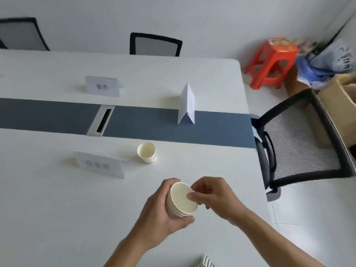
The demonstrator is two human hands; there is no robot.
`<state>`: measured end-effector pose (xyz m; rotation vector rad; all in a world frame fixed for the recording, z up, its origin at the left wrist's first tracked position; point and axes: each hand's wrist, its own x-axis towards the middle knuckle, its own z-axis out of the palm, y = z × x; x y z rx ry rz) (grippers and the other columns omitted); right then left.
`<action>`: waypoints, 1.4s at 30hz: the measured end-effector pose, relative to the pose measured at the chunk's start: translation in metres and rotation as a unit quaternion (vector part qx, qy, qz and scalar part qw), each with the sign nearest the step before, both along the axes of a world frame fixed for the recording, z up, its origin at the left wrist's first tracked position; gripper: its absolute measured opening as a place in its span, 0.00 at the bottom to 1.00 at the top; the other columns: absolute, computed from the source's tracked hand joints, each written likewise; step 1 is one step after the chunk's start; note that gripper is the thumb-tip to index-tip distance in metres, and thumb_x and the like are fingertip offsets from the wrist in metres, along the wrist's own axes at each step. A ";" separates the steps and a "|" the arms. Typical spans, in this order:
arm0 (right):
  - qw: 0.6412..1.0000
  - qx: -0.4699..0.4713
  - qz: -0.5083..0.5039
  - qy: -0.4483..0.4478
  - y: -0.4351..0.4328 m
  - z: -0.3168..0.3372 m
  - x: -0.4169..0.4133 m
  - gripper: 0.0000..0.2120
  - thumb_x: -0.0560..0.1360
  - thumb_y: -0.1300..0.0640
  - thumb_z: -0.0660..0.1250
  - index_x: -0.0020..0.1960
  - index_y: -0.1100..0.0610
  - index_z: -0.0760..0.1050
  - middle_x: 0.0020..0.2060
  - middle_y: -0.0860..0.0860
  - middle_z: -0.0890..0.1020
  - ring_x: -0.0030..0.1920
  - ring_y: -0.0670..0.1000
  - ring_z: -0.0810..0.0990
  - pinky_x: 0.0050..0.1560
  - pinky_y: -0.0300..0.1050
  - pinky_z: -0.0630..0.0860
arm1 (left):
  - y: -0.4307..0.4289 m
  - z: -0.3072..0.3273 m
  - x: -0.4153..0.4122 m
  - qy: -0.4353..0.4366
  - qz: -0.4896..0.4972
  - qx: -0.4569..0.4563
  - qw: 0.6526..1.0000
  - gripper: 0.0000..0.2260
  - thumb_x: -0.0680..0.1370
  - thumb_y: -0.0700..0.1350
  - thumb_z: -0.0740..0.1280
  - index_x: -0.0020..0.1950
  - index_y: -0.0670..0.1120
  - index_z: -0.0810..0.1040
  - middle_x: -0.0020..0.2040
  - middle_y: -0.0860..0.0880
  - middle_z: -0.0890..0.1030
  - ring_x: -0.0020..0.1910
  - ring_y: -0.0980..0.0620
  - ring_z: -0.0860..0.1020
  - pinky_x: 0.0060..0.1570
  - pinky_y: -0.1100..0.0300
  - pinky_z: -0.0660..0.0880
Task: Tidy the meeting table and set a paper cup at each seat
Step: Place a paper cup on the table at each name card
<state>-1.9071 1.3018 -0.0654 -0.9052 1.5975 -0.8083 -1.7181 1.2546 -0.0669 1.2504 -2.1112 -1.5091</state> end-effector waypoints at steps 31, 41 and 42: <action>0.847 -0.153 -0.505 -0.061 0.503 0.031 -0.136 0.27 0.54 0.55 0.76 0.53 0.56 0.78 0.42 0.49 0.83 0.44 0.46 0.82 0.41 0.38 0.79 | 0.341 0.006 -0.253 -0.020 -0.458 -0.069 0.886 0.26 0.61 0.60 0.76 0.56 0.64 0.72 0.51 0.61 0.78 0.51 0.59 0.76 0.51 0.60 0.76; 0.784 -0.070 -0.615 0.045 0.593 0.044 -0.271 0.23 0.58 0.49 0.76 0.52 0.53 0.80 0.45 0.54 0.86 0.48 0.55 0.83 0.48 0.47 0.77 | 0.307 -0.004 -0.398 0.019 -0.323 0.020 0.946 0.38 0.53 0.61 0.79 0.60 0.55 0.73 0.51 0.53 0.81 0.48 0.62 0.79 0.44 0.66 0.75; 0.778 -0.059 -0.623 0.055 0.602 0.044 -0.281 0.20 0.60 0.51 0.75 0.52 0.52 0.80 0.45 0.54 0.86 0.49 0.56 0.83 0.49 0.48 0.76 | 0.306 -0.002 -0.414 0.014 -0.321 0.026 0.947 0.38 0.52 0.62 0.78 0.60 0.54 0.73 0.51 0.52 0.81 0.48 0.61 0.80 0.44 0.66 0.75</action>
